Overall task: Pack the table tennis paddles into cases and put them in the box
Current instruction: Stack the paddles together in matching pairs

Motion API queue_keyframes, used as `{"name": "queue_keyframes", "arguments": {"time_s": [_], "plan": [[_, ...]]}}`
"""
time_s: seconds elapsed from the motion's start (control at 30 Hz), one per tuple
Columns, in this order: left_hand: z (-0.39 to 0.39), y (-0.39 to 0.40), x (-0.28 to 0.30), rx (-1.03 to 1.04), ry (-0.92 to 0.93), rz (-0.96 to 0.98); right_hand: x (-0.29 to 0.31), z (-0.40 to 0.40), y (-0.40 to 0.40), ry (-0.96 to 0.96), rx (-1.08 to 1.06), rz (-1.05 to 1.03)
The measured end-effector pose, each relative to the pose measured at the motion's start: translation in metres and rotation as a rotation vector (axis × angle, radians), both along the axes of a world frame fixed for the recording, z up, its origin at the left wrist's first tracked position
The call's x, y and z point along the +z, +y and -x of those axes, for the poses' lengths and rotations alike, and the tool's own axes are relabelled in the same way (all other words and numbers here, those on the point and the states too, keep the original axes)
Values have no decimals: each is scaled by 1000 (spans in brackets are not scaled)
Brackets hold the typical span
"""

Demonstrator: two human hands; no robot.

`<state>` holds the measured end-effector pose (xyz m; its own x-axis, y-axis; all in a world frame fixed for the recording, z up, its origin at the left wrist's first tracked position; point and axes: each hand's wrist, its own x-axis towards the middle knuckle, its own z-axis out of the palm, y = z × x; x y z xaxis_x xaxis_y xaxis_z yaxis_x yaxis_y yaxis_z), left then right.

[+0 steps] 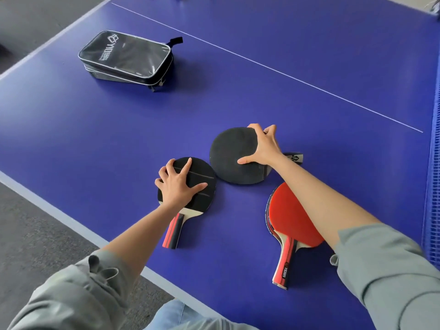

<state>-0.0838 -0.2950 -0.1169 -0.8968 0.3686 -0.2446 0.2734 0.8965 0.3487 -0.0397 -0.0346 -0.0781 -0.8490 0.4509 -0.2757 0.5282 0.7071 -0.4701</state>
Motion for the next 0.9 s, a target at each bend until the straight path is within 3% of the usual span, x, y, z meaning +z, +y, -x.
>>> {"name": "queue_keyframes", "arguments": {"time_s": [0.3, 0.43, 0.57, 0.7, 0.77, 0.9], "plan": [[22, 61, -6, -212, 68, 36, 41, -28, 37, 330, -234, -74], [22, 96, 0, -326, 10, -3, 61, -36, 28, 441, -355, -81], [17, 96, 12, -109, -117, -346, 62, -40, -5, 478, -526, 83], [13, 85, 44, 214, -523, -861, 51, -34, -45, 467, -806, 351], [13, 82, 50, 210, -615, -892, 47, -31, -62, 446, -976, 518], [27, 81, 47, -18, -488, -812, 36, -27, -89, 391, -1242, 771]]}}
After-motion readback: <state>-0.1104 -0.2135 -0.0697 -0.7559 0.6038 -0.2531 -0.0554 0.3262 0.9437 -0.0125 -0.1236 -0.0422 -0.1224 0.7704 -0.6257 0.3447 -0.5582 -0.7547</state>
